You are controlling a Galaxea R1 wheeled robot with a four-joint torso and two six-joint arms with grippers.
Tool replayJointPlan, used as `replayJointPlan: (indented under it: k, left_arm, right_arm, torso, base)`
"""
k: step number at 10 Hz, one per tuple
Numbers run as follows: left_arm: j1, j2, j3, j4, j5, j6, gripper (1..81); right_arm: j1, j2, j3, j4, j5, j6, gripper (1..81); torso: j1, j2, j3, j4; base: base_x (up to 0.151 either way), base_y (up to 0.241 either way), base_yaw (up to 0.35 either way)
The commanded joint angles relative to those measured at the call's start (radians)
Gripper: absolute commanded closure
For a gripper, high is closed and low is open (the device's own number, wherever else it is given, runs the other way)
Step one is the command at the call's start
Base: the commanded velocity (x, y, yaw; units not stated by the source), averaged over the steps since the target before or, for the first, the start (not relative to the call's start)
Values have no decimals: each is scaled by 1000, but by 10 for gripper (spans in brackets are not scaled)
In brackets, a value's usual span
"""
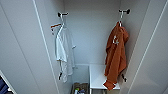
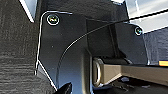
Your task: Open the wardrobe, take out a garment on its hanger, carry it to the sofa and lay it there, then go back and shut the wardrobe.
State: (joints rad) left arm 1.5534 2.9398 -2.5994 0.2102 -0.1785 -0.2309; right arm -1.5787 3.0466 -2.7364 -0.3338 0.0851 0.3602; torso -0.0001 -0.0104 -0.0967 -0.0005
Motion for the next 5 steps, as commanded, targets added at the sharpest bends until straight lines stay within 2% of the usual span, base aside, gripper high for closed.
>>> replayJointPlan:
  k: [1,5]
  left_arm:
    - [-29,-5,7,14,45,8,10]
    - [-29,-4,7,14,45,8,10]
  right_arm:
    - [30,0,-2,-4,-50,0,10]
    - [30,1,-2,-4,-48,-1,10]
  torso:
    - [0,0,0,0]
    - [0,0,0,0]
  base:
    - [76,0,0]
    - [78,0,0]
